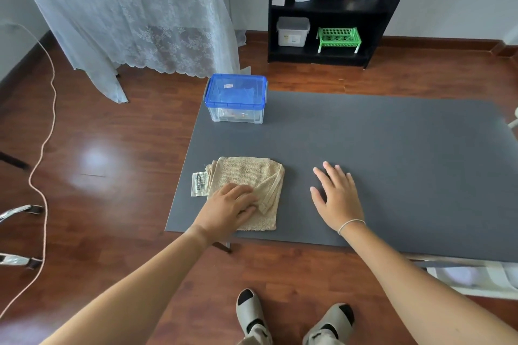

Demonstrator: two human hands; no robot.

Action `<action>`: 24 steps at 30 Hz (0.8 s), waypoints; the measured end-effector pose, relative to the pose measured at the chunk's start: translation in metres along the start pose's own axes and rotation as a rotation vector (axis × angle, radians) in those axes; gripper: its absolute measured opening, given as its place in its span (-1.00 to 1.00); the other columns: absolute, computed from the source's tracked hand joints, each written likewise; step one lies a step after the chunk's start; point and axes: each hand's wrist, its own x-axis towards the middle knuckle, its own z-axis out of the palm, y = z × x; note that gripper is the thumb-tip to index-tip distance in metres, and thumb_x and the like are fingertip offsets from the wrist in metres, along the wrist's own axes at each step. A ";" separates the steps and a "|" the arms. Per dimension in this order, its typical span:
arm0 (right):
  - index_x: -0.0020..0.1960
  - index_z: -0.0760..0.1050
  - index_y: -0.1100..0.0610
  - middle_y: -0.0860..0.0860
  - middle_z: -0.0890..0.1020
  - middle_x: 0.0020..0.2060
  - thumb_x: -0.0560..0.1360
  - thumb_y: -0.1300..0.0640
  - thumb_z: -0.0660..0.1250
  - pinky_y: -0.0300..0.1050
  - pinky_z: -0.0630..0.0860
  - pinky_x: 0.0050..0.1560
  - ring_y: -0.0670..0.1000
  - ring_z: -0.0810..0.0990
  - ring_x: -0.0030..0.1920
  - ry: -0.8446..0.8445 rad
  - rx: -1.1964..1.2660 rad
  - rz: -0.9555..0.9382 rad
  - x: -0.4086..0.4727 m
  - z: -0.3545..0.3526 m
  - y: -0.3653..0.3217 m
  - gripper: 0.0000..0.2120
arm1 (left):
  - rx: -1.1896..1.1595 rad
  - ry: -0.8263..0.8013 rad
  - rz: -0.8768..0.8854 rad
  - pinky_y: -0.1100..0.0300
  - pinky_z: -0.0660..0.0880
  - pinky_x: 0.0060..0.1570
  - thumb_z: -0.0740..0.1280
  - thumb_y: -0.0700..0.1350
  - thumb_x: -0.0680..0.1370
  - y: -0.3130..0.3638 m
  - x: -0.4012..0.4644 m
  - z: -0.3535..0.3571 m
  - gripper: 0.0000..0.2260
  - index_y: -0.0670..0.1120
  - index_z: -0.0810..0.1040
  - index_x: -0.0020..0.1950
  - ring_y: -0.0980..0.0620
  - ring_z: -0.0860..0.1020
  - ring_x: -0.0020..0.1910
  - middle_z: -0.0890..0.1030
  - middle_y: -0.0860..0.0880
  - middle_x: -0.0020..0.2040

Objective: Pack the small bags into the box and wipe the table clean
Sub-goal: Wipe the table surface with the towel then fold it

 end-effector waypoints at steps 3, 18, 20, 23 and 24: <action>0.35 0.39 0.11 0.12 0.36 0.41 0.52 0.07 0.25 0.19 0.14 0.43 0.22 0.27 0.43 0.002 -0.008 -0.003 -0.001 0.000 0.000 -0.59 | -0.092 0.006 -0.151 0.08 0.55 -0.16 0.30 -0.11 0.52 0.000 0.006 -0.004 -0.89 -0.05 0.59 -0.02 -0.07 0.60 -0.12 0.66 0.00 -0.05; 0.33 0.41 0.11 0.13 0.39 0.39 0.50 0.08 0.27 0.22 0.20 0.41 0.23 0.31 0.41 0.029 -0.018 -0.015 -0.001 0.001 0.001 -0.60 | -0.022 0.136 -0.392 -0.11 0.38 0.25 0.19 -0.11 0.53 0.008 0.026 0.000 -0.67 -0.08 0.43 0.29 -0.18 0.45 0.20 0.49 -0.13 0.26; 0.33 0.41 0.11 0.13 0.39 0.39 0.50 0.08 0.27 0.22 0.20 0.41 0.23 0.31 0.41 0.032 -0.012 -0.014 0.000 0.002 0.001 -0.60 | -0.015 -0.022 -0.360 -0.07 0.23 0.41 0.17 -0.04 0.53 0.017 0.021 0.011 -0.61 -0.02 0.36 0.37 -0.19 0.32 0.38 0.38 -0.13 0.40; 0.33 0.41 0.11 0.13 0.39 0.39 0.50 0.08 0.27 0.21 0.19 0.41 0.23 0.31 0.41 0.034 -0.009 -0.012 0.000 0.002 0.001 -0.60 | 0.010 -0.149 -0.400 0.07 -0.14 0.48 0.06 0.14 0.57 0.016 0.013 0.024 -0.52 0.14 0.11 0.48 -0.09 0.00 0.53 0.07 -0.03 0.55; 0.33 0.41 0.11 0.13 0.39 0.39 0.50 0.08 0.27 0.22 0.19 0.41 0.23 0.31 0.41 0.035 -0.006 -0.012 0.000 0.003 0.001 -0.60 | 0.040 -0.169 -0.400 0.10 -0.20 0.47 0.00 0.19 0.56 0.012 0.011 0.025 -0.51 0.17 0.06 0.49 -0.07 -0.05 0.54 0.02 0.00 0.56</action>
